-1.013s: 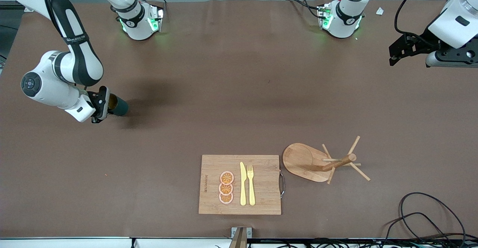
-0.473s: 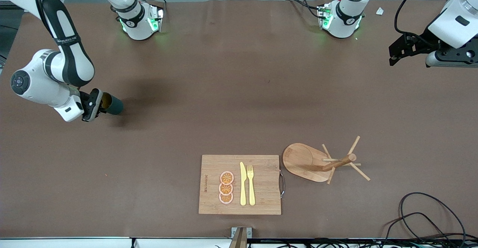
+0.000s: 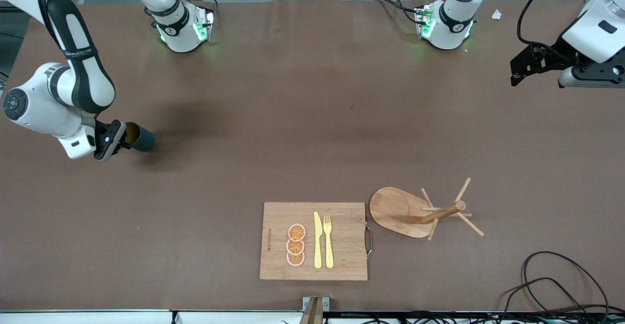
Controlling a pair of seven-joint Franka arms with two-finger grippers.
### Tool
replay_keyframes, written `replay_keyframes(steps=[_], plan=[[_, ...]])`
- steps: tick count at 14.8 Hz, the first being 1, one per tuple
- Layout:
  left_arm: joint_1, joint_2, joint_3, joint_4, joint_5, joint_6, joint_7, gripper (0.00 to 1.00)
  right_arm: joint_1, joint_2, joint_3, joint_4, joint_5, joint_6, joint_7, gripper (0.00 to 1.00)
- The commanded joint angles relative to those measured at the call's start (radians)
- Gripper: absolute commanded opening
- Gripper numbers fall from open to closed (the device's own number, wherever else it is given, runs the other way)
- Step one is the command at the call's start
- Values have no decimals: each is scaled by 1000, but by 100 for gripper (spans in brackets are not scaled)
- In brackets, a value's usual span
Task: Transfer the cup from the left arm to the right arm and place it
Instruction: 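Lower the teal mug onto the table and open the right gripper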
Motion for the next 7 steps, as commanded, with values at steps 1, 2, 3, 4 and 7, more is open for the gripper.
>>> replay_keyframes(steps=[1,2,3,4,7], plan=[[7,-1,-1,10,-4,1,24,100,-17,-18,-2,-23,-13,56,23,0],[8,-1,-1,8,-4,1,24,100,-15,-15,-4,-24,-15,74,23,0],[8,-1,-1,8,-4,1,24,100,-15,-15,-4,-24,-15,85,23,0],[8,-1,-1,8,-2,1,23,100,-15,-15,-4,-26,-16,102,23,0],[8,-1,-1,8,1,3,23,100,-29,-3,-4,-27,-18,125,23,0]])
